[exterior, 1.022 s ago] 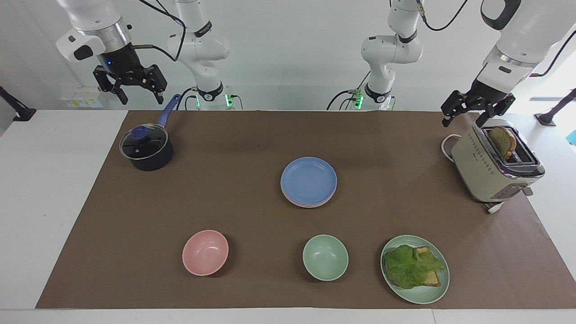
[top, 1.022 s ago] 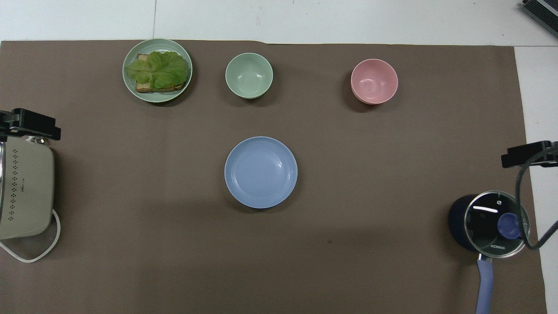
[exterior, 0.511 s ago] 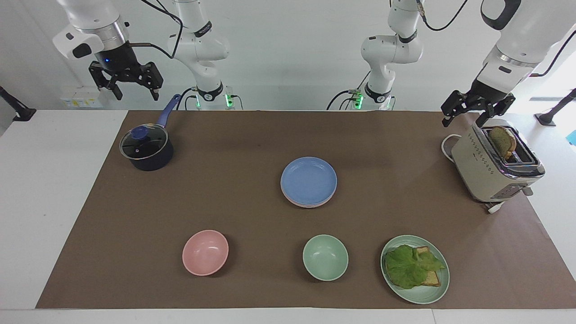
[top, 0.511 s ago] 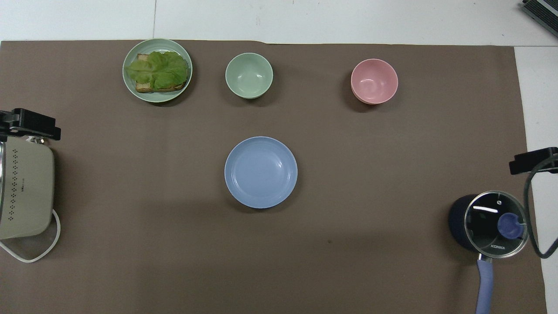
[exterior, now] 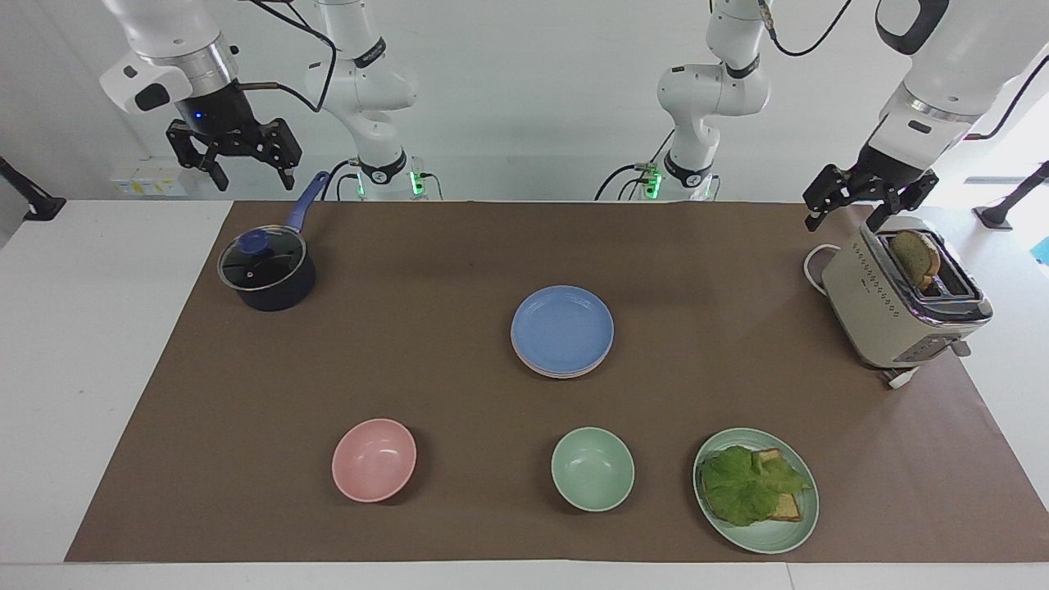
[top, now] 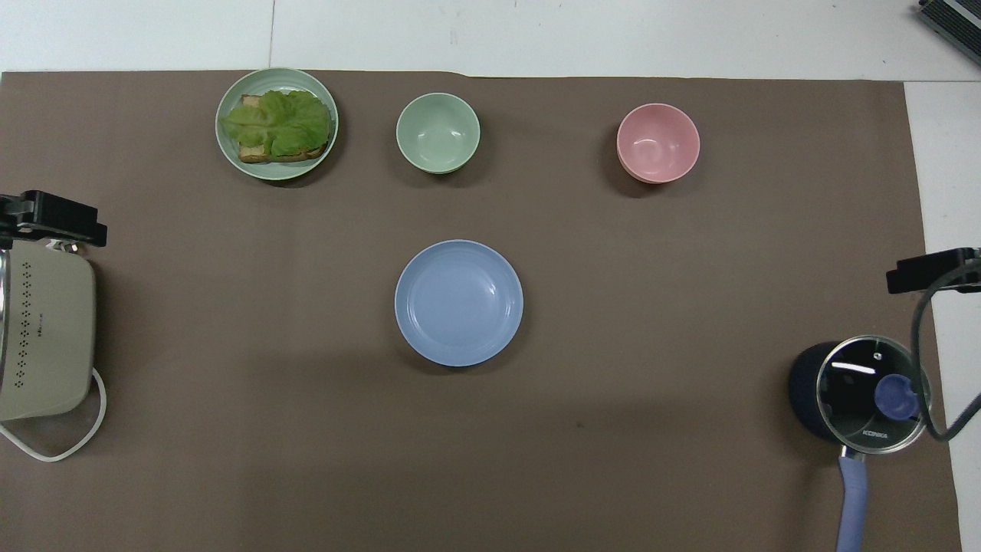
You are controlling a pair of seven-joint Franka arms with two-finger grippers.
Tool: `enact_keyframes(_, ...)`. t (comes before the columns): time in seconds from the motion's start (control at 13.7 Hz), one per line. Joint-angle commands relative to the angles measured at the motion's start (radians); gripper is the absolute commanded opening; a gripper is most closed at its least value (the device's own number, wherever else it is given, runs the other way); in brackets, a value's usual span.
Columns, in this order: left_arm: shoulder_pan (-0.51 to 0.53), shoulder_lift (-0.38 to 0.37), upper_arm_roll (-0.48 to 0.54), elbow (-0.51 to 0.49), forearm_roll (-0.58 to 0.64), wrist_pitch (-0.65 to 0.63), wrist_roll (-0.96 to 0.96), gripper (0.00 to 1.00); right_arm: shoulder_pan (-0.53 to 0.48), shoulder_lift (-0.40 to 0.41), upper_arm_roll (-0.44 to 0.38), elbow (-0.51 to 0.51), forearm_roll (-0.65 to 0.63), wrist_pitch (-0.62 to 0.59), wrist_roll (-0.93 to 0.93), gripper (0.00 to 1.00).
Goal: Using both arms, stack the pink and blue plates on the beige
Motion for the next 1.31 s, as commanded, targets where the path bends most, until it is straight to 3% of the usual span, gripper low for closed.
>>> enact_keyframes(0.0, -0.001, -0.008, 0.000, -0.008, 0.020, -0.007, 0.009, 1.00, -0.008, -0.035, 0.000, -0.046, 0.022, 0.014, -0.021, 1.00)
enact_keyframes(1.24, -0.001, -0.008, 0.000, -0.008, 0.020, -0.007, 0.009, 1.00, -0.007, -0.037, 0.000, -0.043, 0.006, -0.018, -0.021, 1.00)
